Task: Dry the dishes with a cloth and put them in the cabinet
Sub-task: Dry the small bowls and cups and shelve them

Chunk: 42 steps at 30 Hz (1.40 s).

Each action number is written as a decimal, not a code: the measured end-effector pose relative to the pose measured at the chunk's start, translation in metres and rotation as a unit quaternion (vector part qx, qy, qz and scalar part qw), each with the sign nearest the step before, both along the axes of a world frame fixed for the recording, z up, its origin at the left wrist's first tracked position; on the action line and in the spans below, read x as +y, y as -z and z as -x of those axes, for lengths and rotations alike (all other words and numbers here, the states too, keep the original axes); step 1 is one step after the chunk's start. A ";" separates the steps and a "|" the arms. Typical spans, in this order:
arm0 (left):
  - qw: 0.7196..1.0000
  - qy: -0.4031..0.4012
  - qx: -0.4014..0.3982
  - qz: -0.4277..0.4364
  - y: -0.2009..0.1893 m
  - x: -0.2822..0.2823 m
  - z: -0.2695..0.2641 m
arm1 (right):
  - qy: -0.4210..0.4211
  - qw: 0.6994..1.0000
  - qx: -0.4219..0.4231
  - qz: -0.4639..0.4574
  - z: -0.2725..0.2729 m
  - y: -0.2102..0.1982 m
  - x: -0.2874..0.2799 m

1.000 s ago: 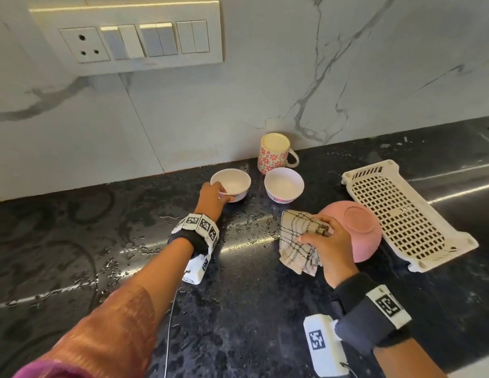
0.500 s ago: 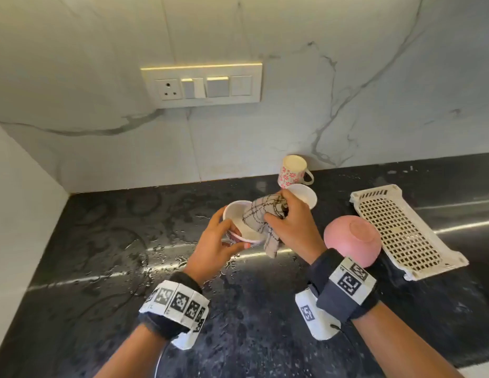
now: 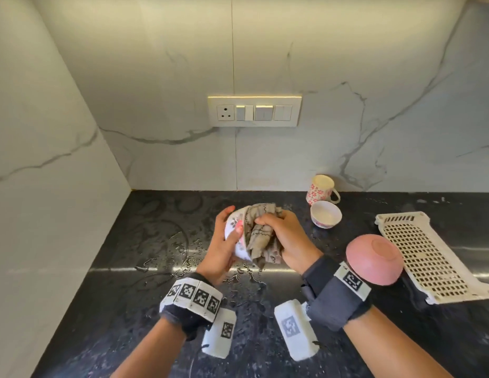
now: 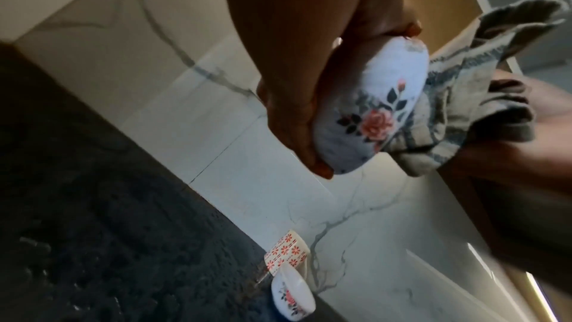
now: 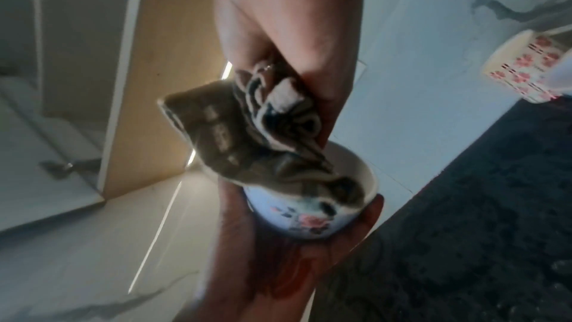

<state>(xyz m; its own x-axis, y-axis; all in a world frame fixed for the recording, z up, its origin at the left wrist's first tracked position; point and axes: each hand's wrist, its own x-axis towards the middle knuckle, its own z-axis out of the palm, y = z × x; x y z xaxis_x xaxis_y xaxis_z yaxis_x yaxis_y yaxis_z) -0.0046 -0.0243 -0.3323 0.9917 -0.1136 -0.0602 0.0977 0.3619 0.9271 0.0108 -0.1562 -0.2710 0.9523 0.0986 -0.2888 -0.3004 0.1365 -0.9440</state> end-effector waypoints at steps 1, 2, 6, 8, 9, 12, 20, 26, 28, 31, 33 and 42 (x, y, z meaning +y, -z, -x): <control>1.000 -0.009 0.016 0.021 0.000 0.000 0.001 | -0.004 1.000 -0.011 0.007 0.002 -0.002 0.002; 0.999 -0.013 0.026 0.039 0.001 0.001 0.002 | 0.003 1.000 -0.018 0.012 0.004 -0.003 0.003; 0.993 -0.025 0.041 0.105 0.002 0.009 0.010 | 0.111 0.993 0.011 -0.026 0.007 -0.002 -0.007; 0.991 -0.019 0.023 0.129 0.002 0.010 0.012 | 0.120 0.989 0.052 -0.073 0.007 -0.003 -0.009; 0.991 -0.016 0.003 0.130 0.000 0.009 0.013 | 0.111 0.988 0.065 -0.085 0.008 -0.004 -0.009; 0.992 -0.023 -0.045 0.114 -0.006 -0.001 0.016 | 0.070 0.989 0.079 -0.099 0.012 -0.009 -0.001; 0.993 -0.035 -0.073 0.086 -0.012 -0.006 0.022 | -0.070 0.985 0.064 -0.144 0.022 -0.008 0.010; 0.992 -0.064 -0.029 0.105 -0.019 -0.001 0.019 | -0.184 0.979 -0.090 -0.003 0.031 -0.009 0.005; 0.991 -0.086 0.005 0.098 -0.018 0.000 0.017 | -0.203 0.962 -0.152 0.096 0.030 -0.004 0.005; 0.989 -0.055 0.097 0.097 -0.019 0.001 0.017 | -0.242 0.927 -0.203 0.205 0.030 0.005 0.003; 0.984 -0.016 0.150 0.094 -0.020 0.002 0.016 | -0.247 0.910 -0.220 0.250 0.034 0.008 0.000; 0.994 0.049 0.064 0.075 -0.011 0.019 0.015 | -0.118 0.976 -0.177 0.051 0.020 0.018 -0.003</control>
